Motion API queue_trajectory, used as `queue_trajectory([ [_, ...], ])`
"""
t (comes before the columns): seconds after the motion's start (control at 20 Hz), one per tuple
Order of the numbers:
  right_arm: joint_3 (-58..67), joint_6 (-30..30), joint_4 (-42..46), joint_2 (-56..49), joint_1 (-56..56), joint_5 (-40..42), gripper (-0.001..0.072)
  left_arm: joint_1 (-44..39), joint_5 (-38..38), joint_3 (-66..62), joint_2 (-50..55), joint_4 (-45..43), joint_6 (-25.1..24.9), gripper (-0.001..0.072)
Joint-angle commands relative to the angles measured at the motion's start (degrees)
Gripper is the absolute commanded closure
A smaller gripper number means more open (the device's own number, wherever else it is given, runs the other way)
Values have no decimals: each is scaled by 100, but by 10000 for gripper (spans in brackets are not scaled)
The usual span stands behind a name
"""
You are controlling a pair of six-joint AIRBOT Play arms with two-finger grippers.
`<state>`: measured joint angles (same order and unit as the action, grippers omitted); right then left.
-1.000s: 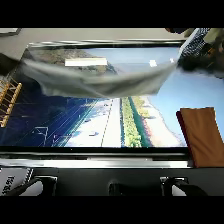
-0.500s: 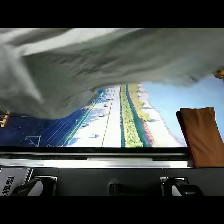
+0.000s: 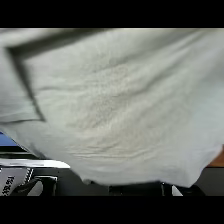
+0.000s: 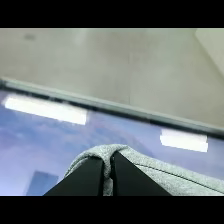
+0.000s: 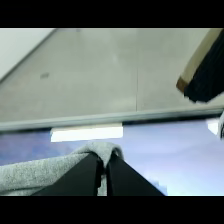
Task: Fold the clothes and pants, and hang the long-sleeved shirts on hangers.
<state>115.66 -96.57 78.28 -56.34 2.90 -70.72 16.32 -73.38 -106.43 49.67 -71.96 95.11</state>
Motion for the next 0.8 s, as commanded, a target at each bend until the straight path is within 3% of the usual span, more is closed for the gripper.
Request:
queue_trajectory([
  [0.0, -157, -83, 42, -1329, -4, -1161, 676, -271, -227, 850, 986, 168, -356, 691],
  [0.15, -435, 22, 37, -2782, -4, -1174, 676, -695, 164, 1294, 2352, 166, -839, 691],
  [0.4, -461, 24, 39, -4715, -4, -125, 677, -1145, 1818, 1285, 4437, 170, -907, 691],
  [0.55, -461, 39, 42, -5327, -4, 774, 677, -1252, 2490, 1283, 5056, 168, -1182, 691],
  [0.75, -459, 39, 214, -5458, -4, 621, 677, -1176, 2323, 1283, 5149, 144, -1182, 691],
])
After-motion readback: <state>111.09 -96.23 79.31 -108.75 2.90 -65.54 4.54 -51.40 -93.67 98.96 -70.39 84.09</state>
